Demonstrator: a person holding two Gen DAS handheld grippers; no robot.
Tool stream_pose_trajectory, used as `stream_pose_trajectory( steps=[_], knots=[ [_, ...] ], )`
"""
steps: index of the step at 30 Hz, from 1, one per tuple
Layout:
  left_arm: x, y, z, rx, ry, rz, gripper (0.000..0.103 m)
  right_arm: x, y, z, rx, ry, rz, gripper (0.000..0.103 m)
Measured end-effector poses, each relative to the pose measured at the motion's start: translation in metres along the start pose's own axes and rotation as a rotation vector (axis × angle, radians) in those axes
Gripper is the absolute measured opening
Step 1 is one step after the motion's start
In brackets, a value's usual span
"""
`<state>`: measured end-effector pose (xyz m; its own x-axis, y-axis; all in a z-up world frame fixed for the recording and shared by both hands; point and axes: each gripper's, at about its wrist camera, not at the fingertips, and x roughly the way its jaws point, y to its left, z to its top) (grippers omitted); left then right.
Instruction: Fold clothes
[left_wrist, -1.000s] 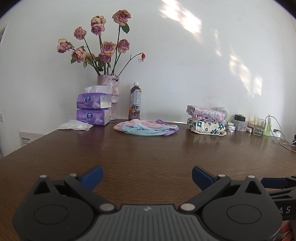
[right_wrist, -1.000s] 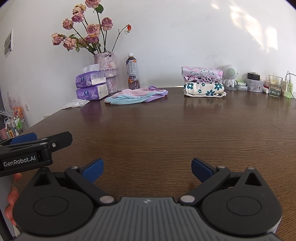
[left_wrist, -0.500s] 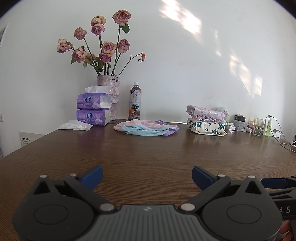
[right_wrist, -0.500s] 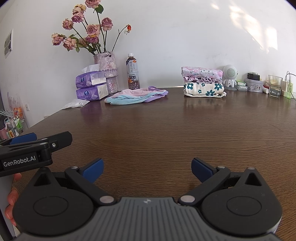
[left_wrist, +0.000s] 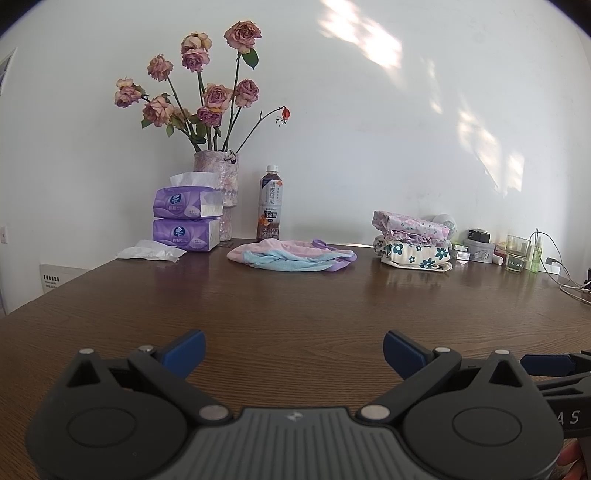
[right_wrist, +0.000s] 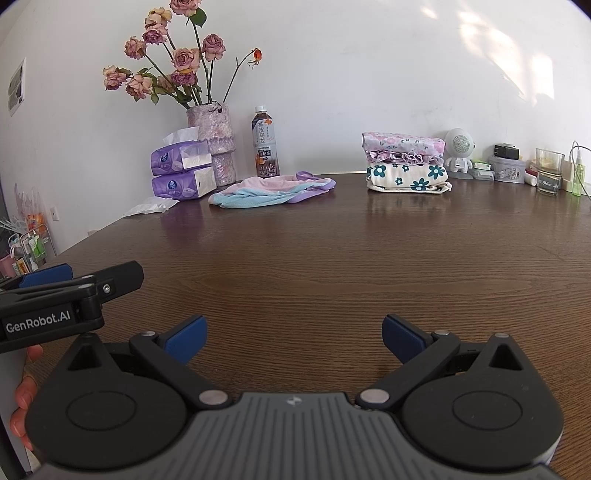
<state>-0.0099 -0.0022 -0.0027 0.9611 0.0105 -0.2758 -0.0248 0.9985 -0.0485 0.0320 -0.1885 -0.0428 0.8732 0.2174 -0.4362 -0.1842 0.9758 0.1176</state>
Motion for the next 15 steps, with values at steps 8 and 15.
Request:
stream_pose_trajectory(
  steps=[8,15],
  knots=[
    [0.0009,-0.0004,-0.0005,-0.001,0.004,-0.002,0.103,-0.0002,0.0001,0.0001,-0.001,0.002,0.0,0.103],
    [0.0014,-0.0002,-0.0003,0.002,0.008,-0.005,0.103,0.0008,0.0009,0.0003,-0.001,0.01,-0.006,0.103]
  ],
)
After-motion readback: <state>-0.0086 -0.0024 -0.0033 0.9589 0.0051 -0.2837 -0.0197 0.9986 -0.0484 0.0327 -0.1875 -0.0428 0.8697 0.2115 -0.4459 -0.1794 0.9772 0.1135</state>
